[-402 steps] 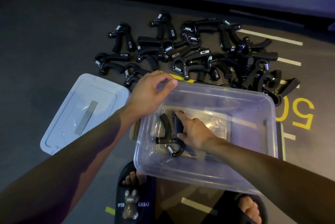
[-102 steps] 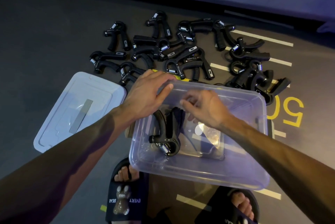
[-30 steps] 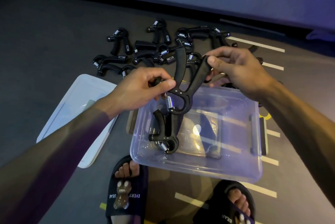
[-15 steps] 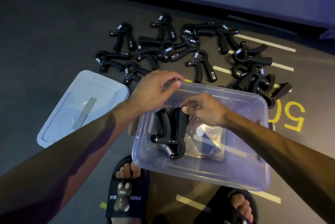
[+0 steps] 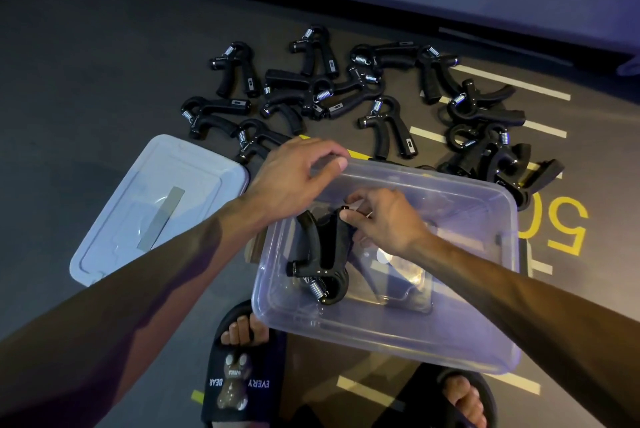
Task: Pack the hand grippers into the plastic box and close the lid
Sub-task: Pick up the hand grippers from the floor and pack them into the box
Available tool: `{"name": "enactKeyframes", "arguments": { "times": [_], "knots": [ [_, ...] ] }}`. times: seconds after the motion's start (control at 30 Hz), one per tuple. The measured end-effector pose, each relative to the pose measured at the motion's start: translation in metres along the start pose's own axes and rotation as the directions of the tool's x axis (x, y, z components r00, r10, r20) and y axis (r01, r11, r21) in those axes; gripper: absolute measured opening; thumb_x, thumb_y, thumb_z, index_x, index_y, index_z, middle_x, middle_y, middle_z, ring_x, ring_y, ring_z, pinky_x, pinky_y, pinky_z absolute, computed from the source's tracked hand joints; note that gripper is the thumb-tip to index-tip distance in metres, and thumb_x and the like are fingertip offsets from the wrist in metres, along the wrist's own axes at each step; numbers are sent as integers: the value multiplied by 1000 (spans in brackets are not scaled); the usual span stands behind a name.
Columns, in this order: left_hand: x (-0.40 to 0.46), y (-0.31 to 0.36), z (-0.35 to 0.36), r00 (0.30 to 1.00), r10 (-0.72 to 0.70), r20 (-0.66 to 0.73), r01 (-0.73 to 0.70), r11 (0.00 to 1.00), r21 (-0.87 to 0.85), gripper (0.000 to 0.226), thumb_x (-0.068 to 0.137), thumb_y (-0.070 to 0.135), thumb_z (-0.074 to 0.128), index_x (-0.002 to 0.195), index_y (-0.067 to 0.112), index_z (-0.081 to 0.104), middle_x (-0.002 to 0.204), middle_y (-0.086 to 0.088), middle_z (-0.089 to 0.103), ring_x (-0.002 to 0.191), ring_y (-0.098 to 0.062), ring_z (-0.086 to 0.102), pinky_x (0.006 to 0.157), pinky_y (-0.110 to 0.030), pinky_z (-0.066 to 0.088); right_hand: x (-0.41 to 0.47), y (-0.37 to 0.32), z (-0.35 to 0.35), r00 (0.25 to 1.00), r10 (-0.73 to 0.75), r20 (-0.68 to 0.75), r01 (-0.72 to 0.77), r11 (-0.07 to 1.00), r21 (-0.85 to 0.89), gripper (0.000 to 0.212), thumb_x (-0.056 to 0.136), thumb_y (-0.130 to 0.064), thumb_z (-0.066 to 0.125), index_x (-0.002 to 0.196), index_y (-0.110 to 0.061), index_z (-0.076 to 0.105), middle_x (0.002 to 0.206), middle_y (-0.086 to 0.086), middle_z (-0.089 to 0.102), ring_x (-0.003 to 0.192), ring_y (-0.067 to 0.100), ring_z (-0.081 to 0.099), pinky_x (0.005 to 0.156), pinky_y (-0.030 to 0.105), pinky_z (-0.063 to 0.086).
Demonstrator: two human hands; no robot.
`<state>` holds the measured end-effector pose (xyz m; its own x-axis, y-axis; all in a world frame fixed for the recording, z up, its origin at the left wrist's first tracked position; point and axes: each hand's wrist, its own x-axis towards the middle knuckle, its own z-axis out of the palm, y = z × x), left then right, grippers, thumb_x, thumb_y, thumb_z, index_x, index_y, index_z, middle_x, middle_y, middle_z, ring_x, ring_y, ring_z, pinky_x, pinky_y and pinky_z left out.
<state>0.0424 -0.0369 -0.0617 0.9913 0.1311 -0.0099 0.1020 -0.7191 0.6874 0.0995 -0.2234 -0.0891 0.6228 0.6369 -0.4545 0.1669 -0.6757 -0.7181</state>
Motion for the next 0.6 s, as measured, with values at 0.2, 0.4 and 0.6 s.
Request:
{"name": "enactKeyframes", "arguments": {
  "times": [0.2,0.4,0.6],
  "knots": [
    [0,-1,0,1000,-9,5,9,1000,4,26,100,45,50,113,33,69,109,16,70,106,-10,60,94,-39,48,2,10,12,994,-1,-109,0,1000,-15,18,89,-31,73,90,-18,61,67,3,72,59,19,70,67,45,61],
    [0,-1,1,1000,-15,8,15,1000,4,28,99,47,49,113,32,69,108,14,70,106,-12,60,94,-41,48,2,12,14,997,32,-76,-37,997,-67,25,87,-36,73,96,-20,56,70,4,73,59,19,69,64,44,61],
    [0,-1,2,1000,-16,10,16,1000,6,30,99,48,47,112,32,69,108,14,70,105,-13,61,94,-42,48,2,11,15,997,74,-13,-75,996,-46,30,90,-37,70,100,-21,47,66,9,73,52,24,69,61,45,61]
  ]
}}
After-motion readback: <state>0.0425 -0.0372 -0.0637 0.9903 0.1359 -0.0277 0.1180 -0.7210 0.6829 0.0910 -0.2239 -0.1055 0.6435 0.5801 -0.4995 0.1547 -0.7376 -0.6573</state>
